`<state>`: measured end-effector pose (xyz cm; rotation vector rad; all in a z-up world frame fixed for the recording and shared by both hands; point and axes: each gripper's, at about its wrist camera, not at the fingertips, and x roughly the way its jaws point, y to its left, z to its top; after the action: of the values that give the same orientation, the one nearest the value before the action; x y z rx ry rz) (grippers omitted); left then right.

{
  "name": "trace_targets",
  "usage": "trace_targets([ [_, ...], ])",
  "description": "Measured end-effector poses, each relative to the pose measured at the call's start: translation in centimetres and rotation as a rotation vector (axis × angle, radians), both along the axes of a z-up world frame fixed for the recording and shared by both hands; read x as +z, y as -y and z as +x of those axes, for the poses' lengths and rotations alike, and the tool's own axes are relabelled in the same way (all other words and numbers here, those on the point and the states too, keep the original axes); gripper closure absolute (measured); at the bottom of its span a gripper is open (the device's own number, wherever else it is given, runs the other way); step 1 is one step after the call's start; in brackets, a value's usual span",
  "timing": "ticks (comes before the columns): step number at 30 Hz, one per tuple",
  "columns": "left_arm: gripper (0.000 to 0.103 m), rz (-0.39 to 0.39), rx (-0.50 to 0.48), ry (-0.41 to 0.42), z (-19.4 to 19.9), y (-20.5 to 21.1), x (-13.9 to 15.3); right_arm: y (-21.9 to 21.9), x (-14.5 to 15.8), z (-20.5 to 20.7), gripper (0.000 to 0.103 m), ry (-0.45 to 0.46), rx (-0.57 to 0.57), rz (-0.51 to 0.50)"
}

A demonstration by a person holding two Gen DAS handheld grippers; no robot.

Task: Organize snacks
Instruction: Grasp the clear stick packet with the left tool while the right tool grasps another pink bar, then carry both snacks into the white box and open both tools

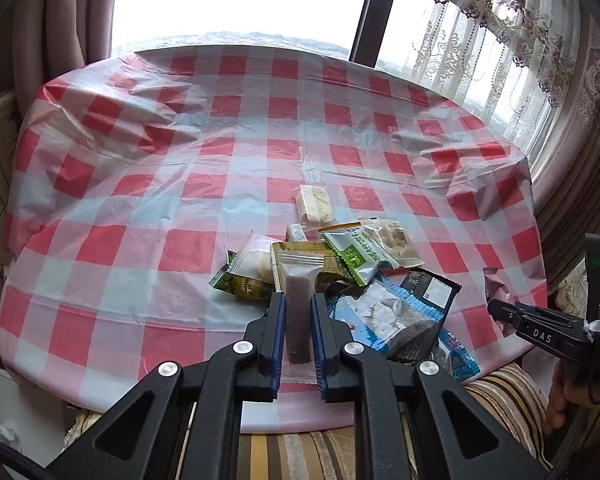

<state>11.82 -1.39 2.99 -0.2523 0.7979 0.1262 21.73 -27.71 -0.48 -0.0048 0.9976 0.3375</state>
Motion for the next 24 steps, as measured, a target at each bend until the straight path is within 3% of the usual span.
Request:
trace_targets([
  [10,0.09,0.002,-0.176,-0.008,1.0,5.9,1.7,5.5,1.2,-2.8,0.077,0.007,-0.076,0.064],
  [24,0.09,-0.017,-0.503,-0.052,2.8,19.2,2.2,15.1,0.7,-5.8,0.077,0.0,-0.254,0.076],
])
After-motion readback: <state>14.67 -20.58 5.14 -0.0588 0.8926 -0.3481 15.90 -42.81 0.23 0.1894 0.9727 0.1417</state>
